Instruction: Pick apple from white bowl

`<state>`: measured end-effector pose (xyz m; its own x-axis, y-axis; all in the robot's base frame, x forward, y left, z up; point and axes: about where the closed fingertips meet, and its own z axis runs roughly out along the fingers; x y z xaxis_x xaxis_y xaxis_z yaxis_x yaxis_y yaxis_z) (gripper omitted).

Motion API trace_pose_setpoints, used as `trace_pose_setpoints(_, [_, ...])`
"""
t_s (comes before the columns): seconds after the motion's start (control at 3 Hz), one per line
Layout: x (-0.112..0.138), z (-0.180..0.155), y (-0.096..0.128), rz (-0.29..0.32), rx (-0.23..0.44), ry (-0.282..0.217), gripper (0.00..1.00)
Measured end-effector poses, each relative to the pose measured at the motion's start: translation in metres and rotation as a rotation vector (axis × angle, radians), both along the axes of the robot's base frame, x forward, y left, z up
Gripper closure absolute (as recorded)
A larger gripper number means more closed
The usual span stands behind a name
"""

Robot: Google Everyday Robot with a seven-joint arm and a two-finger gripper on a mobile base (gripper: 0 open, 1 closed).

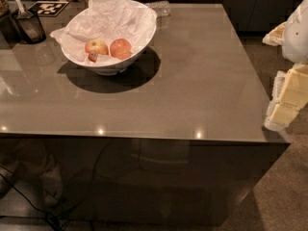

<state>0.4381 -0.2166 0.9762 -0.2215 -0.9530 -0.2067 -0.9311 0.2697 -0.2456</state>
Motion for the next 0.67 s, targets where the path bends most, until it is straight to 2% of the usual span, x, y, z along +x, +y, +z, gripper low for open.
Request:
trace_pose_setpoints(0.33, [0.0,0.0,0.0,0.0,0.0,0.0,0.0])
trace_pose_setpoints(0.67, [0.025,0.015,0.019,0.01,-0.01,0.001,0.0])
